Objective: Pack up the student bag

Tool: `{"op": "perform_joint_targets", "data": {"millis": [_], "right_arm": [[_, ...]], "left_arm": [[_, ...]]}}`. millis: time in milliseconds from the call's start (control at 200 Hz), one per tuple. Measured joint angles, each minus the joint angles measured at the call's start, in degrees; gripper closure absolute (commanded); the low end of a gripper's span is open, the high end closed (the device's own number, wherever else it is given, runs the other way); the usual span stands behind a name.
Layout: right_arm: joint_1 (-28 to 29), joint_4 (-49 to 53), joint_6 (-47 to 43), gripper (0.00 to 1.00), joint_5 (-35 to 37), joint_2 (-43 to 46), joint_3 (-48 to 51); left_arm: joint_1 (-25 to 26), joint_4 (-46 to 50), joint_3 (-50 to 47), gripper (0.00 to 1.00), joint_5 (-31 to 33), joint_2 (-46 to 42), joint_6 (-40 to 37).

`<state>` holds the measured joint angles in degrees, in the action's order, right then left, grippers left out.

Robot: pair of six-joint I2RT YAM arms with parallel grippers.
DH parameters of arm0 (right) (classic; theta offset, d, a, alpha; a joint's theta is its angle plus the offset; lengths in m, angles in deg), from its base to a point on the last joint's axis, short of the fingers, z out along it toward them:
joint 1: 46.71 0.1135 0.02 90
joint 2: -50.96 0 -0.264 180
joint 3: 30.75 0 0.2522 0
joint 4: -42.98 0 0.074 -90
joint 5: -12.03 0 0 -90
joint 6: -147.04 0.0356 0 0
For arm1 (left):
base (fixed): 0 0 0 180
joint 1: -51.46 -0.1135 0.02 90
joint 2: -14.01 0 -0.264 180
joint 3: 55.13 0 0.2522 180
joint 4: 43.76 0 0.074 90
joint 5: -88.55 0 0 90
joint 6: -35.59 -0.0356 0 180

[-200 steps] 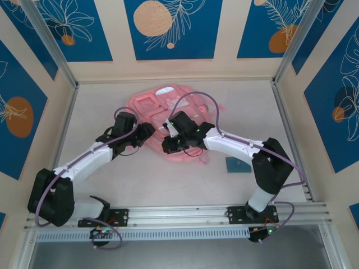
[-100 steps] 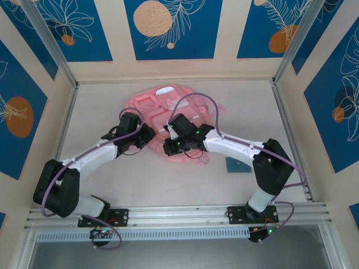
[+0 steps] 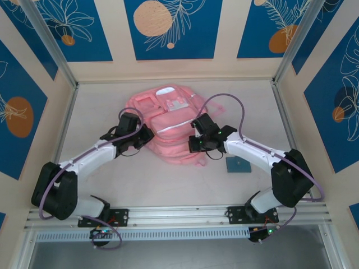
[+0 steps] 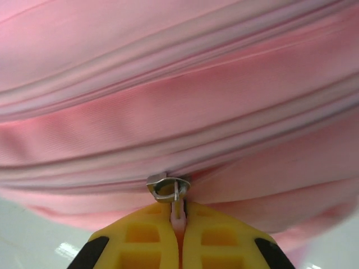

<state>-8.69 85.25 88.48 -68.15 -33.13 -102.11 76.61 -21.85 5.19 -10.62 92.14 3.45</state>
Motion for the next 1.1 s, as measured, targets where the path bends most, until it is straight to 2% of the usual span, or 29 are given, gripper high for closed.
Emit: {"op": "perform_joint_targets", "data": {"millis": [100, 240, 390, 570, 700, 895, 1100], "right_arm": [[-0.96, 0.50, 0.00, 1.00, 0.09, 0.00, -0.02], [1.07, 0.48, -0.63, 1.00, -0.96, -0.48, -0.94], [6.58, 0.09, -2.64, 1.00, -4.02, -4.07, -5.14], [11.15, -2.27, -3.52, 1.00, -9.99, -10.56, -11.23], [13.11, -3.87, -3.54, 1.00, -12.90, -15.56, -16.04], [14.53, -5.38, -3.41, 1.00, -15.08, -21.66, -21.97], [14.60, -5.64, -3.02, 1.00, -15.96, -22.69, -23.04]], "left_arm": [[-0.11, 1.86, 0.00, 0.70, 1.36, -1.05, -0.63], [-0.96, 5.51, -0.37, 0.57, 5.29, -3.63, -1.18], [-1.05, 10.73, -0.94, 0.43, 9.14, -8.04, -1.64], [-1.05, 15.91, -2.25, 0.39, 14.12, -16.35, -1.36], [-1.05, 16.83, -4.59, 0.39, 14.82, -21.16, -0.13], [-1.05, 16.09, -6.19, 0.43, 12.72, -21.77, 2.25], [-1.05, 12.52, -7.43, 0.46, 9.68, -20.39, 4.66]]}}
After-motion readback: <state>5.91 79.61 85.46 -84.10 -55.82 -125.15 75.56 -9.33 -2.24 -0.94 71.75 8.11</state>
